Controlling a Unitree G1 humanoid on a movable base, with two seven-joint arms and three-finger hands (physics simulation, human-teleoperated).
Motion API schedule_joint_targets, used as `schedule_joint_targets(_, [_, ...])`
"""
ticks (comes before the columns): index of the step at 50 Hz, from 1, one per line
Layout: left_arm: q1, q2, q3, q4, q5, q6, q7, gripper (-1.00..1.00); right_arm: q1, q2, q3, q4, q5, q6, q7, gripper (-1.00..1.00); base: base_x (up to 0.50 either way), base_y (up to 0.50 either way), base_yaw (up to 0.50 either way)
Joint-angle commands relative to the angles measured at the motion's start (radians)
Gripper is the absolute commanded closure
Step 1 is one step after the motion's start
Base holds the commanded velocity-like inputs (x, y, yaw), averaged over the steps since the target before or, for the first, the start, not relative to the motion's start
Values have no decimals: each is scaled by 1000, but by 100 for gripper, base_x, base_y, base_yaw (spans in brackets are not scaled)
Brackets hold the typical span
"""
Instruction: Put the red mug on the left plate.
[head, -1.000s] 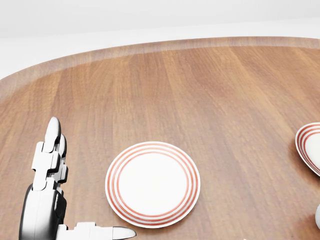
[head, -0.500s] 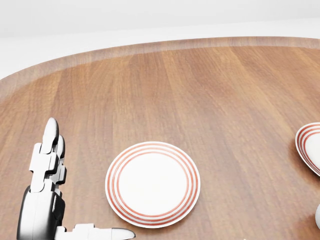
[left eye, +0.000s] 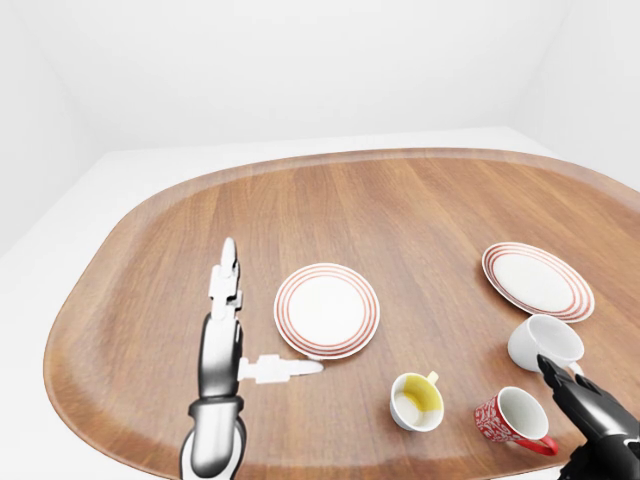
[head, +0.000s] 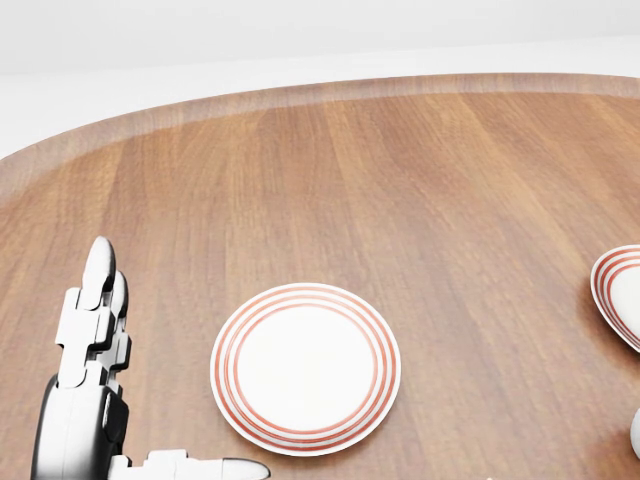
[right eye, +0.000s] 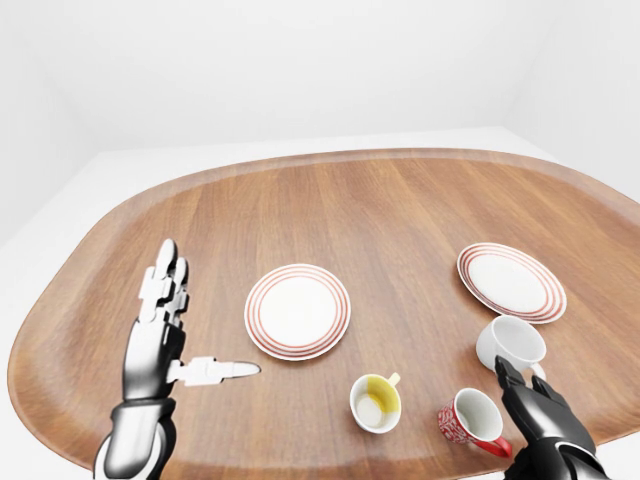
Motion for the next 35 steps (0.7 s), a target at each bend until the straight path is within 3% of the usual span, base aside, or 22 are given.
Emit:
schedule_joint_targets(1, [-5, -1, 0, 4, 0, 3, 0, -100, 5, -7, -9, 51, 11, 0, 0, -100, 0, 0, 0])
schedule_joint_targets(35, [-3, 2, -9, -4, 6, 8, 3, -100, -63, -65, 37, 56, 44, 0, 0, -100, 0, 0, 0])
